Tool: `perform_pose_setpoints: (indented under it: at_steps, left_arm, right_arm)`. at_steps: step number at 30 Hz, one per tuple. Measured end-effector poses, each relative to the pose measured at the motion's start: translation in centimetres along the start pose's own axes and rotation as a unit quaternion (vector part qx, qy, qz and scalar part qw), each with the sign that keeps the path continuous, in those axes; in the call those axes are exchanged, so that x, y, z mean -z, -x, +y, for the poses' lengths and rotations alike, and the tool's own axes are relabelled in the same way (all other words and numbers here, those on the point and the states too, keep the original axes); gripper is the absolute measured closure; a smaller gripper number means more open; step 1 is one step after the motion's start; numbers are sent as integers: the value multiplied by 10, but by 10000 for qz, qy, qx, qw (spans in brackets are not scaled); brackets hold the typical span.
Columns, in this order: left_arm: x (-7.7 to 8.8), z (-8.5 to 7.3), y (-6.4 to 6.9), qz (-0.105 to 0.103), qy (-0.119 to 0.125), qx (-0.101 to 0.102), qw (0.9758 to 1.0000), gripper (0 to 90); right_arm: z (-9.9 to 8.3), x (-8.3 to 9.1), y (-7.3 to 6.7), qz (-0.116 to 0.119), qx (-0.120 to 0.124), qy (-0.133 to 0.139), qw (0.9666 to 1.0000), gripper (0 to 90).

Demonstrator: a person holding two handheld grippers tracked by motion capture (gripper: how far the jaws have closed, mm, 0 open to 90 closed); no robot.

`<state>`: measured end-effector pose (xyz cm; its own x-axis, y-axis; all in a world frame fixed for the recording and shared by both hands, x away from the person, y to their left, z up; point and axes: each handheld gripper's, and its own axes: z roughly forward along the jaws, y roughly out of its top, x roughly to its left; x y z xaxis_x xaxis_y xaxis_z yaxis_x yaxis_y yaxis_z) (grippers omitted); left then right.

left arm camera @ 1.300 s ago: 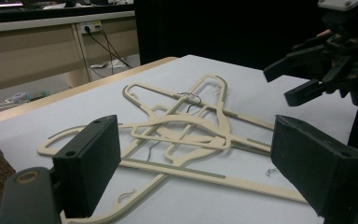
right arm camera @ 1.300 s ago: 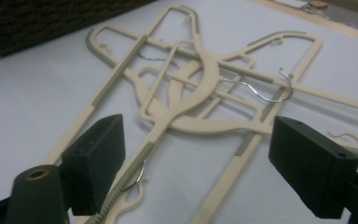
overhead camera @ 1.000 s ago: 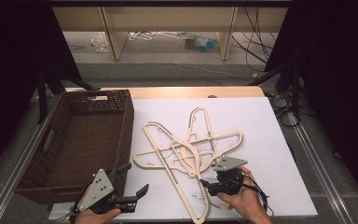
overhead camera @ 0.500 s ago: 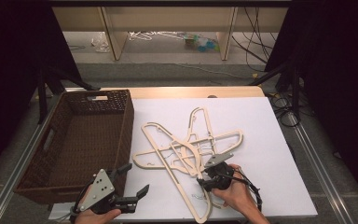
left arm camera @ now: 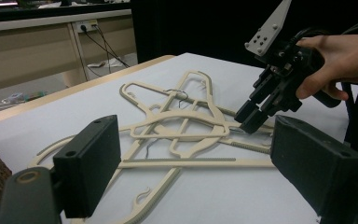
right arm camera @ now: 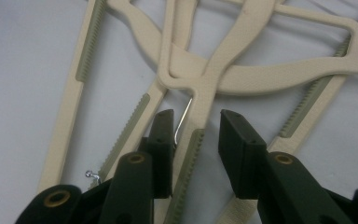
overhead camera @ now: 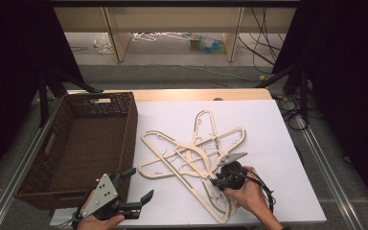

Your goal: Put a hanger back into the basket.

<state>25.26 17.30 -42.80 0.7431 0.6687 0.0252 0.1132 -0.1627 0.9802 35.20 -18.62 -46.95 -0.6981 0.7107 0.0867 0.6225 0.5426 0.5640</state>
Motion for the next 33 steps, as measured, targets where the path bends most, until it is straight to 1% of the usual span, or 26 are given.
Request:
perform_pose_setpoints:
  at_steps: [1,2,3,4,5,9,10,11,12,13,15,16,17,19,20,22,24,25,26,27,28,29,30,31,32,33]
  left_arm:
    - [0,0,0,-4,5,7,10000,159]
    - [0,0,0,-6,14,10,10000,159]
    - [1,0,0,25,-58,-1,10000,159]
    - [1,0,0,25,-58,-1,10000,159]
    - [0,0,0,17,-55,8,10000,159]
    - [0,0,0,-4,-65,-38,10000,159]
    - [0,0,0,-10,-72,-64,10000,159]
    - [0,0,0,-8,-68,-59,10000,159]
    - [0,0,0,-9,-62,-60,10000,159]
    - [0,0,0,-13,-63,-68,10000,159]
    - [0,0,1,-14,-67,-56,10000,159]
    - [0,0,1,-16,-63,-38,10000,160]
    - [0,0,1,-16,-63,-24,10000,160]
    - [1,1,1,-20,-58,-31,10000,159]
    - [1,1,1,-20,-58,-31,10000,160]
    - [0,1,1,-8,-55,-40,10000,160]
    - [0,1,1,-15,-57,-46,10000,160]
    - [0,1,1,-15,-57,-46,10000,160]
    - [-1,1,2,-21,-51,-4,10000,160]
    - [-1,1,2,-21,-51,-4,10000,160]
    - [-1,1,2,-20,-46,16,10000,160]
    - [-2,2,2,-7,-64,-22,10000,160]
    - [-4,1,3,-24,-20,52,10000,160]
    - [-7,3,3,-35,-78,-39,10000,160]
    - [-7,3,3,-35,-78,-39,10000,160]
    - [-13,5,6,-130,-119,-22,9998,161]
  right_arm:
    - [0,0,2,44,51,47,10000,694]
    - [1,1,4,7,-9,89,10000,707]
    - [1,1,6,-5,-24,120,9999,712]
    - [1,1,8,-46,15,111,9999,712]
    - [1,0,8,-31,-96,65,9999,712]
    - [4,-5,11,-54,-97,53,9999,712]
    - [6,-8,13,-27,-151,-37,9999,750]
    - [6,-8,13,-27,-151,-37,9999,750]
    - [7,-9,15,-86,-126,-53,9999,767]
    - [8,-9,17,0,-279,-68,9996,777]
    - [8,-10,18,22,-266,-46,9996,780]
    - [9,-9,19,33,-242,-86,9997,786]
    - [9,-9,18,2,-193,-87,9998,790]
    - [11,-6,19,-81,-66,-212,9997,798]
    - [11,-6,19,-81,-66,-212,9997,798]
    - [11,1,22,-85,89,-286,9995,799]
    - [11,7,24,-140,269,-301,9991,799]
    - [11,7,24,-140,269,-301,9991,799]
    - [11,14,25,-191,365,-328,9986,799]
    - [11,14,25,-191,365,-328,9986,799]
    - [10,22,25,-194,539,-327,9978,800]
    - [10,22,25,-194,539,-327,9978,800]
    - [9,26,25,-222,607,-357,9973,800]
    - [5,34,23,-211,747,-384,9962,800]
    - [2,40,22,-212,808,-380,9958,800]
    - [0,44,22,-200,919,-366,9949,800]
